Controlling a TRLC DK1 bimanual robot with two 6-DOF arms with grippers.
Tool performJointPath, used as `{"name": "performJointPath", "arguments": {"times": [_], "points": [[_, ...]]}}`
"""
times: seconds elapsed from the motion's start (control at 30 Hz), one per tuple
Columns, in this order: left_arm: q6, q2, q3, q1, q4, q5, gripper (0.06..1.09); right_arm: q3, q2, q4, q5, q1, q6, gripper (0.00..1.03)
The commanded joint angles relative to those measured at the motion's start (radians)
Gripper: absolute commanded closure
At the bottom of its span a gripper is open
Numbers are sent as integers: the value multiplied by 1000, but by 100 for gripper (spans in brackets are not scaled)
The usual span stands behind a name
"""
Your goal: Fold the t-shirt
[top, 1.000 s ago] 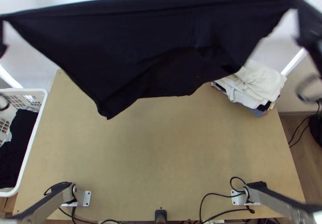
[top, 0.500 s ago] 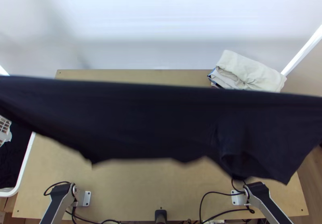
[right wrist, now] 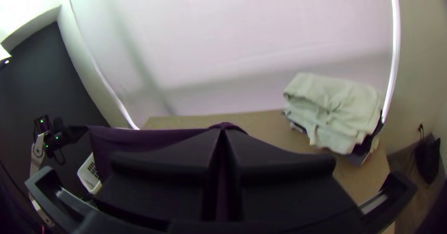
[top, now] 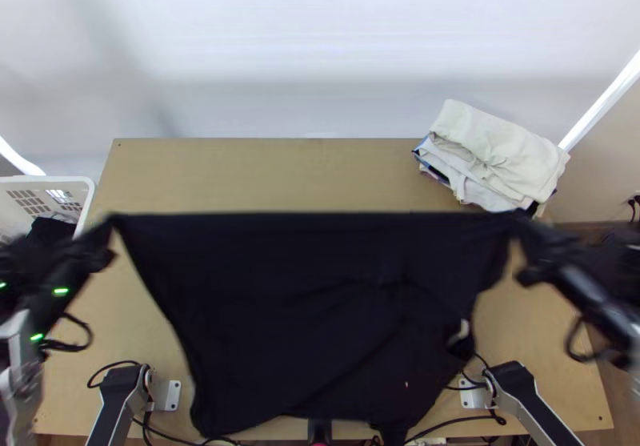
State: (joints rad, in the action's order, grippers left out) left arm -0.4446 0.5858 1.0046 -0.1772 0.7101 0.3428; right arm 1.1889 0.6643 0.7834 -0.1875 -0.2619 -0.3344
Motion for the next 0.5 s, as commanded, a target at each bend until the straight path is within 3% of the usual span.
{"name": "performJointPath", "arguments": {"times": [0.0, 0.23, 0.47], "points": [[23, -14, -116, 5, -40, 7, 105, -166, -20, -111, -15, -7, -37, 100], [47, 117, -184, 16, -150, 9, 105, -339, 93, -322, -30, -10, -60, 100], [43, 405, -130, 21, -230, 7, 105, -356, 313, -478, -70, -8, -124, 100]]}}
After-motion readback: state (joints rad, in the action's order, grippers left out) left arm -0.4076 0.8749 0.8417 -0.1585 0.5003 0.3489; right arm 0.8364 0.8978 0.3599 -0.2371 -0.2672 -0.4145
